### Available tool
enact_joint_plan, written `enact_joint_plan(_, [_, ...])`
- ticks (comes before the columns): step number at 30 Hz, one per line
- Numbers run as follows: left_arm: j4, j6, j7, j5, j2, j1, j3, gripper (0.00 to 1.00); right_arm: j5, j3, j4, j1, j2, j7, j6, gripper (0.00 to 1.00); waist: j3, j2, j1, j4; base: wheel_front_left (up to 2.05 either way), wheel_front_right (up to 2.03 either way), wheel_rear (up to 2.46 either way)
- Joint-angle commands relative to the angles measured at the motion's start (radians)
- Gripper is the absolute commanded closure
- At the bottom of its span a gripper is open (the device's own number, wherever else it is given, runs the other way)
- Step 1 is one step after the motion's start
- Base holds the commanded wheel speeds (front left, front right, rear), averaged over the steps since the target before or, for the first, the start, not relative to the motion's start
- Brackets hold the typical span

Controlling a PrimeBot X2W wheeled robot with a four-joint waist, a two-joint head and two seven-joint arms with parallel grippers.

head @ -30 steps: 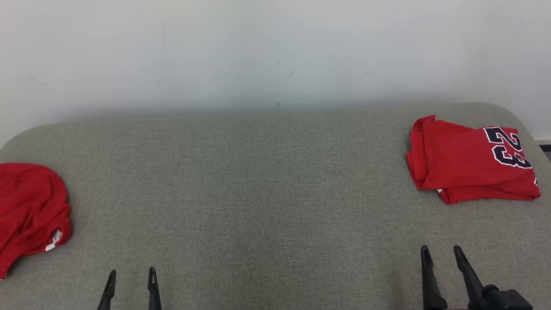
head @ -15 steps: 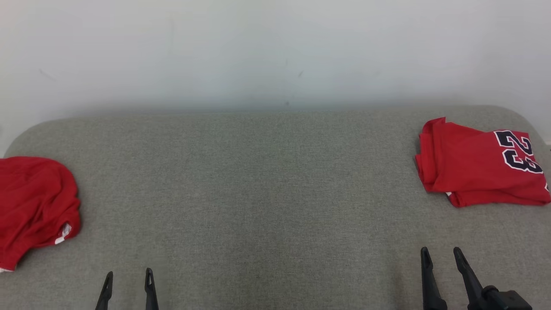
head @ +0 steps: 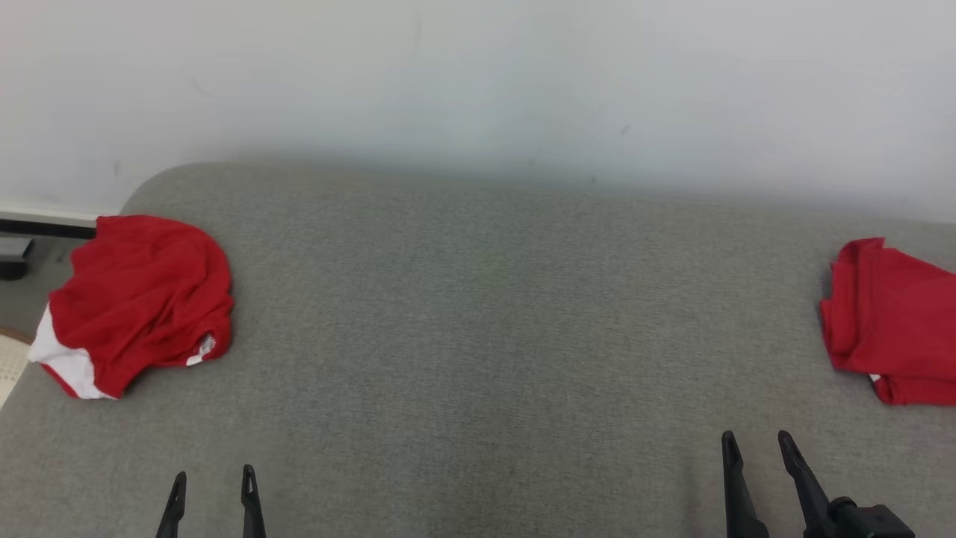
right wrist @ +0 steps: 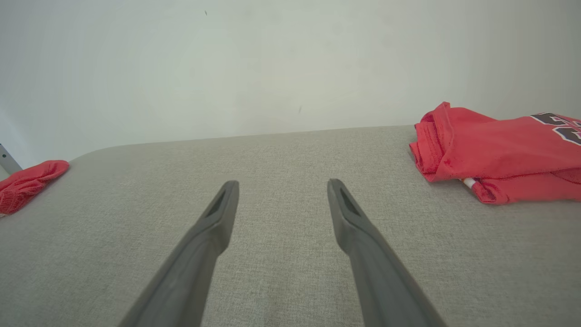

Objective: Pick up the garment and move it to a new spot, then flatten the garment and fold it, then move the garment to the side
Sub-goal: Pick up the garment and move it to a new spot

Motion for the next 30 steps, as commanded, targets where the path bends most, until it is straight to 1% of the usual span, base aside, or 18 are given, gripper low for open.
enact_joint_plan(1, [0.001, 0.001, -0.003, -0.003, 0.000, -0.017, 0.001, 0.00, -0.001, 0.002, 0.001, 0.001, 0.001, 0.000, 0.000, 0.00, 0.009, 0.0000, 0.0000, 0.075, 0.00, 0.00, 0.00])
enact_joint_plan(11, [0.017, 0.006, -0.003, -0.009, 0.000, -0.001, 0.016, 0.00, -0.004, 0.011, 0.001, -0.001, 0.001, 0.000, 0.000, 0.00, 0.007, 0.0000, 0.0000, 0.235, 0.00, 0.00, 0.00])
enact_joint_plan(17, [0.020, 0.010, -0.003, -0.012, 0.000, 0.007, 0.025, 0.00, -0.007, 0.025, 0.003, -0.004, 0.001, 0.000, 0.000, 0.00, 0.001, 0.0000, 0.0000, 0.303, 0.00, 0.00, 0.00])
enact_joint_plan(22, [0.026, 0.008, -0.003, -0.009, 0.000, 0.019, 0.033, 0.00, -0.002, 0.037, 0.007, -0.003, 0.000, 0.000, 0.000, 0.00, -0.007, 0.0000, 0.0000, 0.334, 0.00, 0.00, 0.00])
enact_joint_plan(26, [0.027, 0.002, -0.003, -0.008, 0.000, 0.029, 0.045, 0.00, 0.000, 0.048, 0.009, 0.003, 0.000, 0.000, 0.000, 0.00, -0.012, 0.0000, 0.0000, 0.341, 0.00, 0.00, 0.00])
enact_joint_plan(30, [0.024, 0.004, -0.003, -0.006, 0.000, 0.028, 0.049, 0.00, 0.000, 0.055, 0.009, 0.002, 0.000, 0.000, 0.000, 0.00, -0.010, 0.0000, 0.0000, 0.339, 0.00, 0.00, 0.00])
